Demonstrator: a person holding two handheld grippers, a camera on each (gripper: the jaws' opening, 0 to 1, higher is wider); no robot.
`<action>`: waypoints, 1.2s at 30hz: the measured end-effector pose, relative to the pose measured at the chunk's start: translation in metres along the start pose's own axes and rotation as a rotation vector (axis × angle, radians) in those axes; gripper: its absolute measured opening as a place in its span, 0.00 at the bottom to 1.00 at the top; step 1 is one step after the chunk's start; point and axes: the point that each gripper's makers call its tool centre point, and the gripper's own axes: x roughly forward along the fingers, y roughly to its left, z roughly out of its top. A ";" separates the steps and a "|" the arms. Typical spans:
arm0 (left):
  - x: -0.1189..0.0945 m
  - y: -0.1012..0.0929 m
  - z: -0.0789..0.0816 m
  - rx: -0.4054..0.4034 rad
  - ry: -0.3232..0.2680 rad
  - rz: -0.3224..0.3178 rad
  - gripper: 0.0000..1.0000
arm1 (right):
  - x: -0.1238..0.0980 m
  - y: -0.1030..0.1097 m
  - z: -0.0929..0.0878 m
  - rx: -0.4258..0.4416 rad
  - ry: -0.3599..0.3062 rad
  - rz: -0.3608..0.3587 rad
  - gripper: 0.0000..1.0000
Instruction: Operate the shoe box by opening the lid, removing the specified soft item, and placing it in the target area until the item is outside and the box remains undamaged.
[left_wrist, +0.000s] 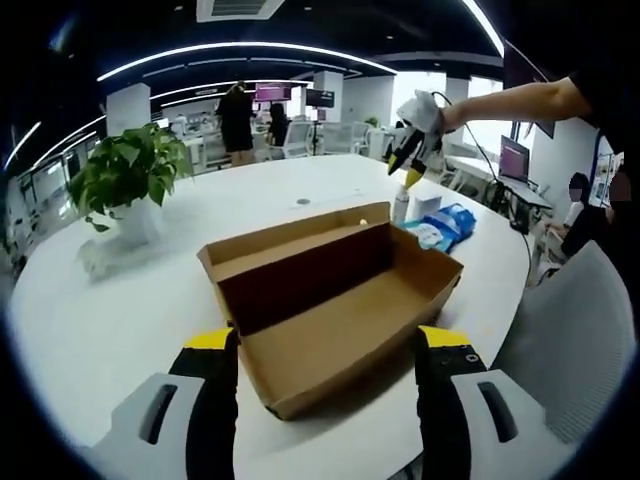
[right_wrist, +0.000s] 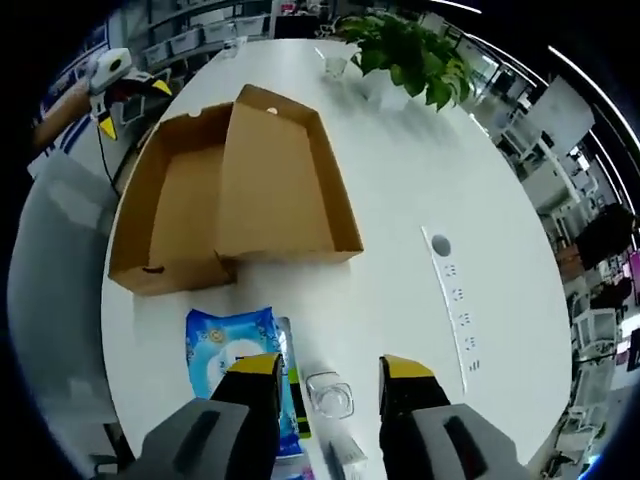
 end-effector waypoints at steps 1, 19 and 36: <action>0.000 0.002 -0.002 0.000 0.006 0.006 0.72 | 0.000 0.000 0.003 0.010 -0.008 -0.002 0.36; 0.000 0.036 -0.028 -0.112 0.039 0.163 0.40 | 0.013 -0.002 0.039 0.354 -0.150 -0.044 0.35; 0.001 0.050 -0.052 -0.208 0.098 0.258 0.19 | 0.029 0.004 0.061 0.609 -0.224 0.001 0.28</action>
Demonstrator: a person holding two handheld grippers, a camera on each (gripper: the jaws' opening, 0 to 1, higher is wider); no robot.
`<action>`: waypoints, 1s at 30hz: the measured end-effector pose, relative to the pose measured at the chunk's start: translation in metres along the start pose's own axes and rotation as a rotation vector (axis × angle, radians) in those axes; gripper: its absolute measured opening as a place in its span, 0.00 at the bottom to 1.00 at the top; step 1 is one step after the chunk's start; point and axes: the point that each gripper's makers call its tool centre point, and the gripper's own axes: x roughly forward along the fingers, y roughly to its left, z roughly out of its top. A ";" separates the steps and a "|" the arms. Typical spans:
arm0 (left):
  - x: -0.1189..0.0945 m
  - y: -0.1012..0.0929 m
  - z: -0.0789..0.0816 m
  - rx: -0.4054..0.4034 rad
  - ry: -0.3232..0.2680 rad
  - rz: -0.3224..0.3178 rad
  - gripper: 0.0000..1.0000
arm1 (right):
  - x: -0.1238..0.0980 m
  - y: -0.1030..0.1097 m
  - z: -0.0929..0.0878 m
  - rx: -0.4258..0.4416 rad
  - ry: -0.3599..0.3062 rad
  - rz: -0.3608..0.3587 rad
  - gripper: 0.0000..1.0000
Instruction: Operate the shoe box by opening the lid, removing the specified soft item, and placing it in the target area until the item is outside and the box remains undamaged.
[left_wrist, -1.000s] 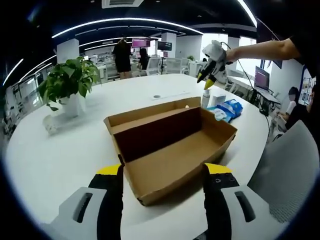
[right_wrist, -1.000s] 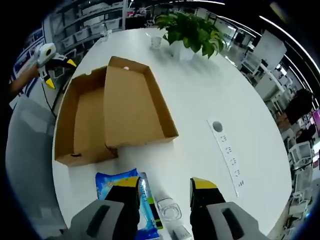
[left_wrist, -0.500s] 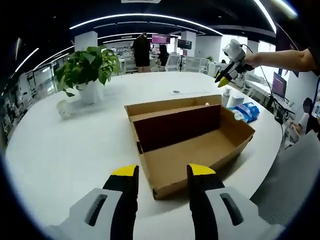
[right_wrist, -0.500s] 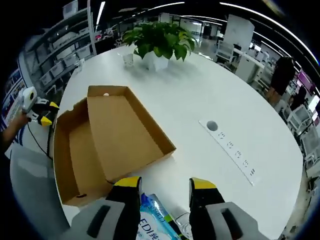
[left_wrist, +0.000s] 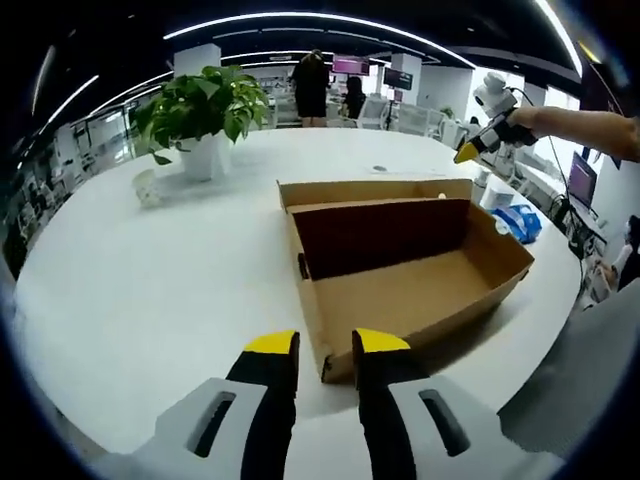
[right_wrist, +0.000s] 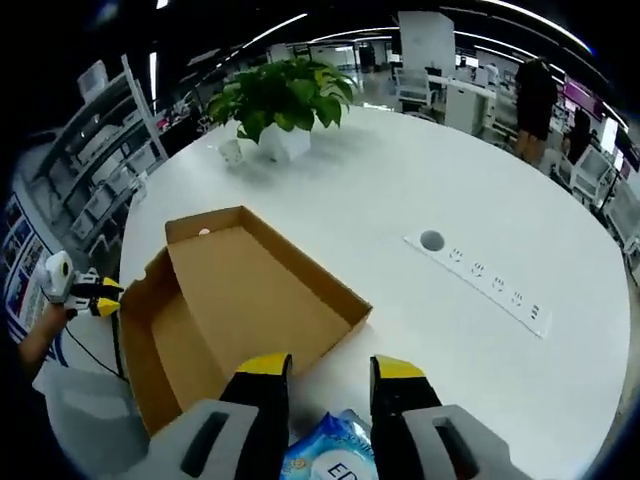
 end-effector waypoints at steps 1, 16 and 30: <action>0.001 0.000 -0.001 -0.005 0.002 0.002 0.18 | 0.002 0.001 -0.002 0.003 0.001 -0.001 0.27; 0.005 0.001 -0.002 -0.063 -0.004 0.012 0.06 | 0.018 0.015 -0.009 0.073 -0.004 0.000 0.18; 0.004 0.000 -0.004 -0.129 -0.034 0.029 0.04 | 0.033 0.005 -0.008 0.166 0.000 -0.037 0.12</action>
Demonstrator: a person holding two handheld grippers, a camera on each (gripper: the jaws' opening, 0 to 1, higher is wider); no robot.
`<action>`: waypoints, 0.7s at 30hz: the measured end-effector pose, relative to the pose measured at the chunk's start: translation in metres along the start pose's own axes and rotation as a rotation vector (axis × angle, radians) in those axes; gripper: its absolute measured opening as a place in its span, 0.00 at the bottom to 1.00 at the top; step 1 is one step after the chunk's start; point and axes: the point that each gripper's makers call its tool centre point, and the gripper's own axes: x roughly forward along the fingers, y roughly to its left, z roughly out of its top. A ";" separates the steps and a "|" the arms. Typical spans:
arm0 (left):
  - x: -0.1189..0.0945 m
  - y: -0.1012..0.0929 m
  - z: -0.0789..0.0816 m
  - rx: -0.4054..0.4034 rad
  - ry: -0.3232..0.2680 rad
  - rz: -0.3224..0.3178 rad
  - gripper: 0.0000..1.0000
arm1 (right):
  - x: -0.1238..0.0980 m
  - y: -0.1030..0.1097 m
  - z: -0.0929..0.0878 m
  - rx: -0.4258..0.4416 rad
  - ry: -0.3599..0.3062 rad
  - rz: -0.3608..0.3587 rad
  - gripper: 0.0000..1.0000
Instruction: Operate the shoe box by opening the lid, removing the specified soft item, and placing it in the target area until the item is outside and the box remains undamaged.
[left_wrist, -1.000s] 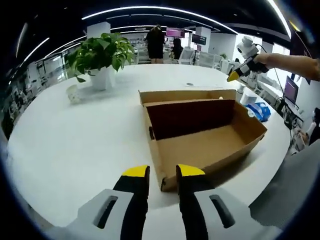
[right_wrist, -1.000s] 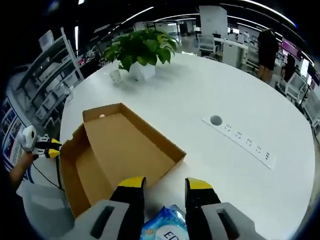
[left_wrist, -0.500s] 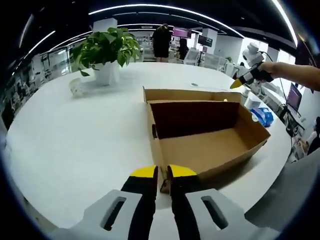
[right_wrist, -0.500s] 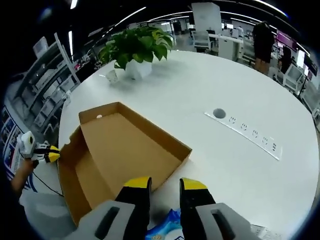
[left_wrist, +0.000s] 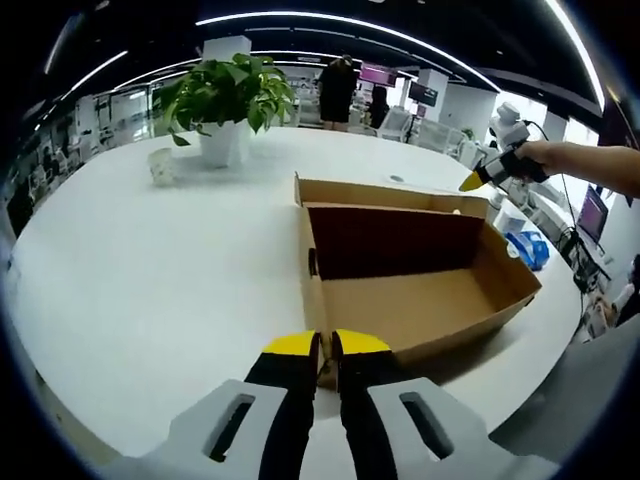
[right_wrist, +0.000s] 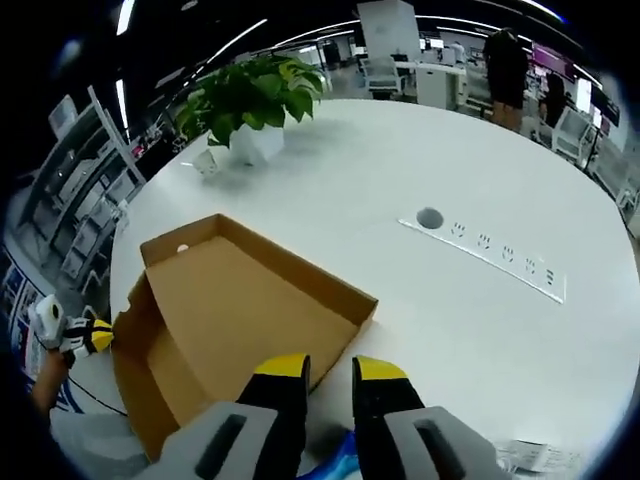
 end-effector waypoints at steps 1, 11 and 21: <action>0.000 0.000 0.000 -0.005 -0.001 0.001 0.04 | 0.001 -0.001 -0.001 0.008 0.003 -0.002 0.12; 0.000 0.000 0.000 -0.028 -0.017 0.007 0.04 | 0.021 0.002 -0.009 0.078 0.031 -0.026 0.11; 0.002 0.001 0.000 -0.033 -0.021 0.005 0.04 | 0.028 0.005 -0.015 0.071 0.048 -0.064 0.07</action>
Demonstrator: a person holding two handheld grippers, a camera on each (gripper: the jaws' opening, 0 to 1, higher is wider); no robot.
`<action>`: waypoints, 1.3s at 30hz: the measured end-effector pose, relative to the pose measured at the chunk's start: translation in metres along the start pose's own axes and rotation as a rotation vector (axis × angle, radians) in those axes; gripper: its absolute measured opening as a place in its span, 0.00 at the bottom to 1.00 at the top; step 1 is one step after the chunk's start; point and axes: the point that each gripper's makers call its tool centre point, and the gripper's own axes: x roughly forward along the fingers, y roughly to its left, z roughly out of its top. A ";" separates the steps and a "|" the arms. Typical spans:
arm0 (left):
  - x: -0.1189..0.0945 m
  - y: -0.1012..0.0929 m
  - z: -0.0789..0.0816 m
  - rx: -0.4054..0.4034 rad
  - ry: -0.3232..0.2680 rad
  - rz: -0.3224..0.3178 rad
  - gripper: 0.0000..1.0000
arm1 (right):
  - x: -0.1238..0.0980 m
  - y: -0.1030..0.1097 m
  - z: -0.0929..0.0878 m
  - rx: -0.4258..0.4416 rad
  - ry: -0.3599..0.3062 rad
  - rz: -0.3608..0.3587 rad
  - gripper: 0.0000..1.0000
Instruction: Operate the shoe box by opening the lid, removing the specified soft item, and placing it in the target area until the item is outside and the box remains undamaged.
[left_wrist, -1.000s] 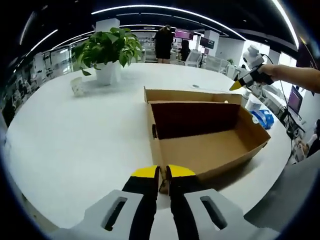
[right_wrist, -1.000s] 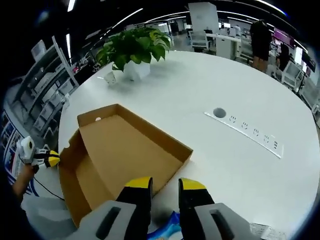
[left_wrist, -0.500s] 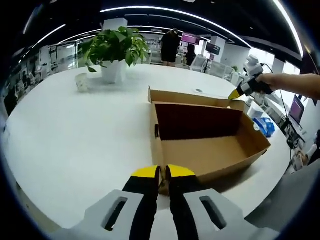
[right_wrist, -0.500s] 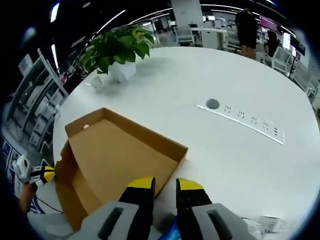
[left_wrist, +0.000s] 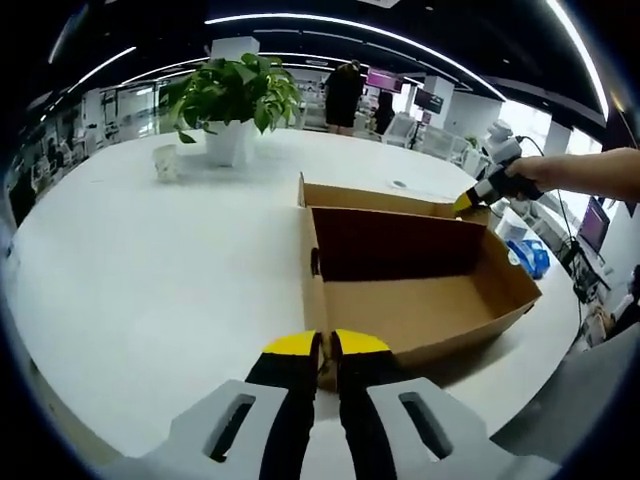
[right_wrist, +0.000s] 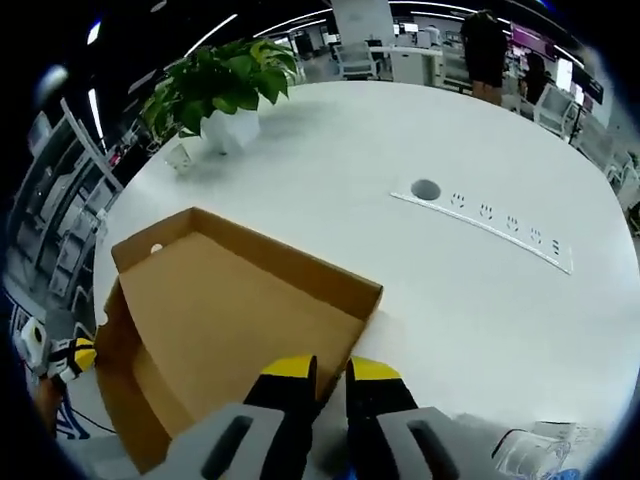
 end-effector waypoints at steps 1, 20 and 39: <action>0.000 0.000 0.000 -0.003 -0.001 -0.001 0.04 | 0.000 -0.001 0.001 -0.006 0.000 -0.005 0.06; 0.001 0.001 -0.001 -0.049 -0.008 -0.030 0.03 | -0.022 0.004 0.013 -0.033 -0.042 -0.045 0.00; 0.001 0.000 -0.001 -0.047 -0.004 -0.029 0.03 | -0.048 0.011 0.026 -0.137 -0.114 -0.058 0.00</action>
